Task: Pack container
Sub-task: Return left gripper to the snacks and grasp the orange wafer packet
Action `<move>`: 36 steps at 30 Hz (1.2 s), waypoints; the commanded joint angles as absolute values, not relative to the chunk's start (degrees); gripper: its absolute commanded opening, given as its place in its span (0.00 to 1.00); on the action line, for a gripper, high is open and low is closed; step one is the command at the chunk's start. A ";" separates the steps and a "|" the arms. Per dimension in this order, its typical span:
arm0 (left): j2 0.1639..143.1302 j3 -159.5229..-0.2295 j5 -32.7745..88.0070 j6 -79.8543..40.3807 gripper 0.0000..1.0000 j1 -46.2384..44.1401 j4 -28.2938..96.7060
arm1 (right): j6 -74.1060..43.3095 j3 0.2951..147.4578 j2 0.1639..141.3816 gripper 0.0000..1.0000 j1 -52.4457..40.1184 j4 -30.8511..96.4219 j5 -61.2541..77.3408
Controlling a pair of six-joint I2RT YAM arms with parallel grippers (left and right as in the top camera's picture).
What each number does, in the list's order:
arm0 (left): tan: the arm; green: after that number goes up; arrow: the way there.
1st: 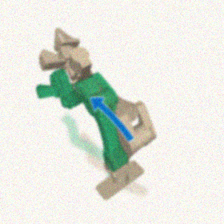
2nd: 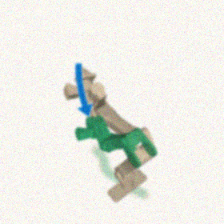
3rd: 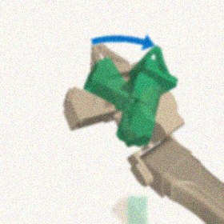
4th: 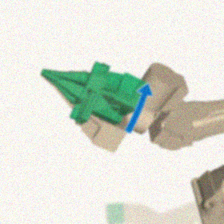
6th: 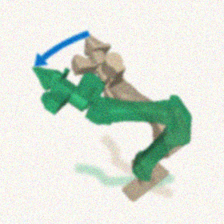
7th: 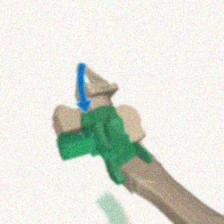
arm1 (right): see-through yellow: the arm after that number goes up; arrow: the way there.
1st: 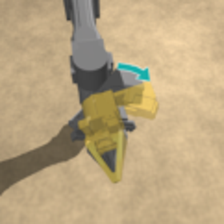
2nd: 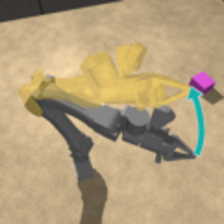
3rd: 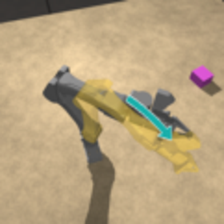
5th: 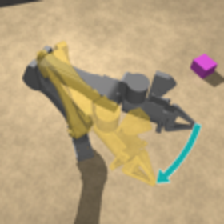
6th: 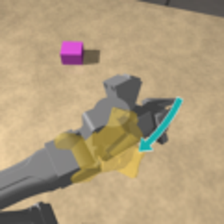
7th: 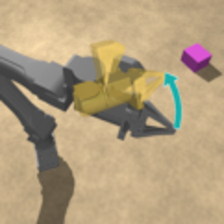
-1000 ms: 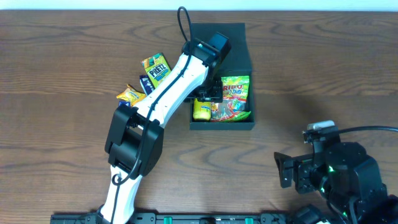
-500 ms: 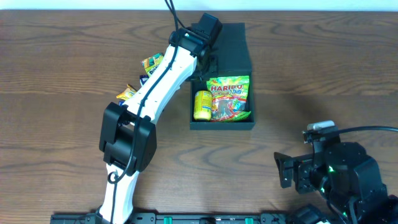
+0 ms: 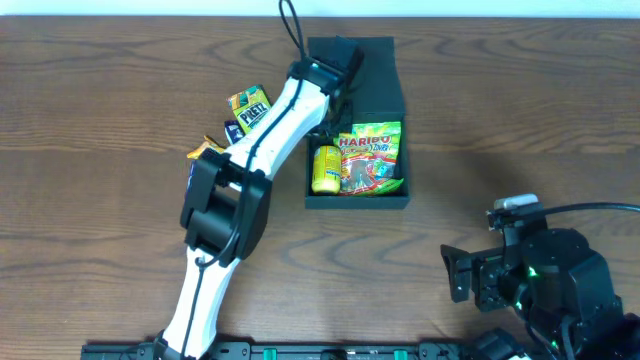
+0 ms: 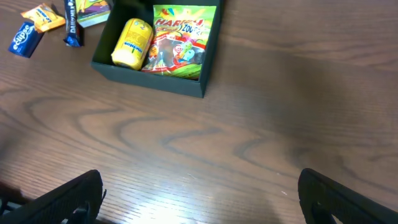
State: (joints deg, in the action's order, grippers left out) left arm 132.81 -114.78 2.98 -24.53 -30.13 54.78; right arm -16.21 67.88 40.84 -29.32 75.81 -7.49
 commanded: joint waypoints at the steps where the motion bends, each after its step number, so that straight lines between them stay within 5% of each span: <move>1: 133.56 -115.33 2.79 -23.79 0.06 -30.55 55.42 | -15.62 68.29 40.73 0.99 -28.80 75.92 -7.90; 21: 130.85 -116.75 1.69 -22.87 0.06 -30.06 62.17 | -15.59 68.29 40.73 0.99 -28.80 75.92 -7.90; 29: 118.69 -120.66 -20.16 -21.56 0.06 -26.89 61.93 | -15.59 68.29 40.73 0.99 -28.80 75.92 -7.90; 36: 111.48 -120.66 -23.29 -25.93 0.06 -18.83 67.40 | -15.62 68.29 40.73 0.99 -28.80 75.92 -7.90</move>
